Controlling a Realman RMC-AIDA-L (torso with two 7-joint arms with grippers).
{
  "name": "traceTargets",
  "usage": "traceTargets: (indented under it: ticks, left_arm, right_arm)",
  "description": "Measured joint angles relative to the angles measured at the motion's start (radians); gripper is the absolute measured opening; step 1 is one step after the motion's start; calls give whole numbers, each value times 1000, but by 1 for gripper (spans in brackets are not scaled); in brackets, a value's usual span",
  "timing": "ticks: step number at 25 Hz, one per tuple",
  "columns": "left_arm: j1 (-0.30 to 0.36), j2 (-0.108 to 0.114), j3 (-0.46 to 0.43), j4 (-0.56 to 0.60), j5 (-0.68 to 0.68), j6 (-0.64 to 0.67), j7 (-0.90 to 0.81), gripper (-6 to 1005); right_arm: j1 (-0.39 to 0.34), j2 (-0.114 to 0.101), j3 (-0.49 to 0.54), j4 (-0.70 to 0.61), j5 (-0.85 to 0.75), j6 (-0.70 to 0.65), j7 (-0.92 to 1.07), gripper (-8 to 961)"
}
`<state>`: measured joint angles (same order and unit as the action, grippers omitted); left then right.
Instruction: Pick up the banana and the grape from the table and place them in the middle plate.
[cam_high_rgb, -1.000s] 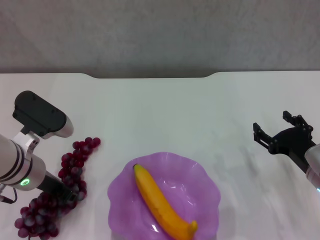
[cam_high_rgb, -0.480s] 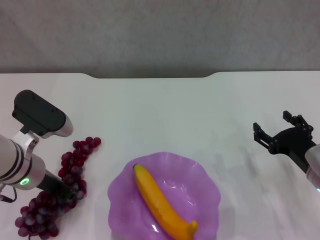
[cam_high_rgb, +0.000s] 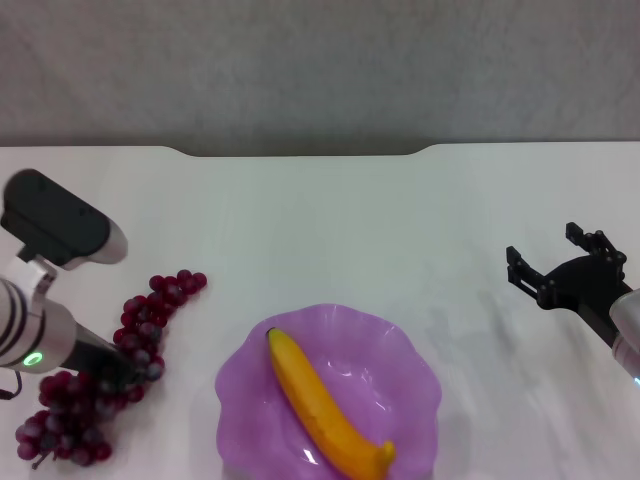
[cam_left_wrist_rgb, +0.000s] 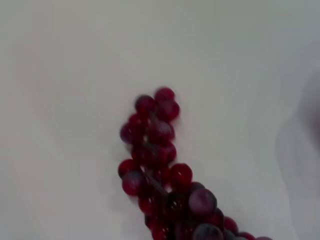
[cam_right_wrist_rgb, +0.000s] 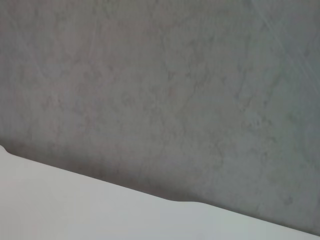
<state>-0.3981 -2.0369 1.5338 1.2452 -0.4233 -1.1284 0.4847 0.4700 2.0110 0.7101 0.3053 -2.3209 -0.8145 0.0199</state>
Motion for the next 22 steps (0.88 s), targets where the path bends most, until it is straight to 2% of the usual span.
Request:
traceTargets:
  ticks: [9,22]
  left_arm:
    - [110,-1,-4,141,-15,80,0,324]
    - [155,-2,-3,186,-27,145,0,256]
  right_arm:
    - [-1,0,0,0,0,0,0,885]
    - [-1,0,-1,-4,0,0,0,886]
